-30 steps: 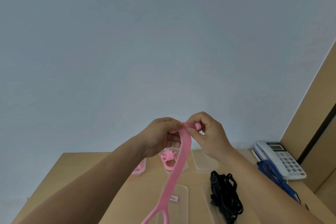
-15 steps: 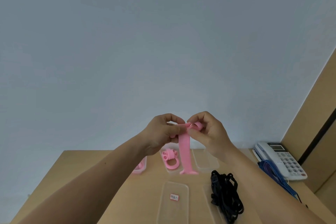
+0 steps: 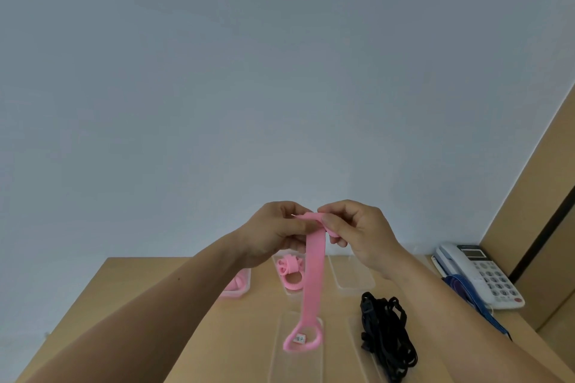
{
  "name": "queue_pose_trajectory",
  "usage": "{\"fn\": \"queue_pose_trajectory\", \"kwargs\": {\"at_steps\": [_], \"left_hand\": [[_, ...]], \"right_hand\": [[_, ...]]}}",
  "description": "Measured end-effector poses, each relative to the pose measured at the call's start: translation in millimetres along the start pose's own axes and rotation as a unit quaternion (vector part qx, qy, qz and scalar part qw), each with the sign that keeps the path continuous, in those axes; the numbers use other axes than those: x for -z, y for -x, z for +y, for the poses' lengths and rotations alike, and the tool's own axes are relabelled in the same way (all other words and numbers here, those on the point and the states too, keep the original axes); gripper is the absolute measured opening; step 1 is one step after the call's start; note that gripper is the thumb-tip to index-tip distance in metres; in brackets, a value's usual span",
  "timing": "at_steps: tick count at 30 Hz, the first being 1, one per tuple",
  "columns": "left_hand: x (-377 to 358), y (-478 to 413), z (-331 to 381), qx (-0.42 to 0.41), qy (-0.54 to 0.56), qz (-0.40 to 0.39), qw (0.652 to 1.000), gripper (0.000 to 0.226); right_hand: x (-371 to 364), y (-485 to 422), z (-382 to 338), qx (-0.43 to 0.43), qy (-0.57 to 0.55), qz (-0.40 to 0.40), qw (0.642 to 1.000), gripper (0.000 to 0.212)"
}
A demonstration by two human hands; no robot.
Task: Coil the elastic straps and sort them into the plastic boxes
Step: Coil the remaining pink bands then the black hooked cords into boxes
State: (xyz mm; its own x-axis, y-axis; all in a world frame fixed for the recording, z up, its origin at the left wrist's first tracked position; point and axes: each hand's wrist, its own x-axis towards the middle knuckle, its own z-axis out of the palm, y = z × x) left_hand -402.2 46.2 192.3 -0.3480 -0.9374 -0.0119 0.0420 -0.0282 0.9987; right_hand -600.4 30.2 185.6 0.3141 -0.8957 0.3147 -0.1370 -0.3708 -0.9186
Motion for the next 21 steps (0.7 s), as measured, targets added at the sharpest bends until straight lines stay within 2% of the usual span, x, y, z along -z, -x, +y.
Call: {"fn": "queue_pose_trajectory", "kwargs": {"at_steps": [6,9,13,15,21], "left_hand": [[3.4,0.7,1.9,0.048,0.080,-0.026,0.995,0.023],[1.9,-0.6,3.0,0.045,0.095,-0.043,0.994,0.017],[-0.6,-0.6,1.2,0.032,0.106,-0.036,0.993,0.009],[-1.3,-0.9,-2.2,0.024,0.102,-0.005,0.994,0.004],[-1.2,-2.3,-4.4,-0.032,0.068,0.042,0.996,0.017]], "right_hand": [[-4.2,-0.7,-3.8,0.054,0.061,0.003,0.997,0.030],[-4.0,0.2,-4.6,0.077,0.095,0.007,0.992,0.038],[-3.7,1.4,-3.2,0.088,0.122,0.003,0.989,0.036],[-3.2,1.7,-2.1,0.077,0.113,0.000,0.991,0.034],[-0.3,2.6,2.9,-0.006,-0.009,-0.027,1.000,0.032]]}}
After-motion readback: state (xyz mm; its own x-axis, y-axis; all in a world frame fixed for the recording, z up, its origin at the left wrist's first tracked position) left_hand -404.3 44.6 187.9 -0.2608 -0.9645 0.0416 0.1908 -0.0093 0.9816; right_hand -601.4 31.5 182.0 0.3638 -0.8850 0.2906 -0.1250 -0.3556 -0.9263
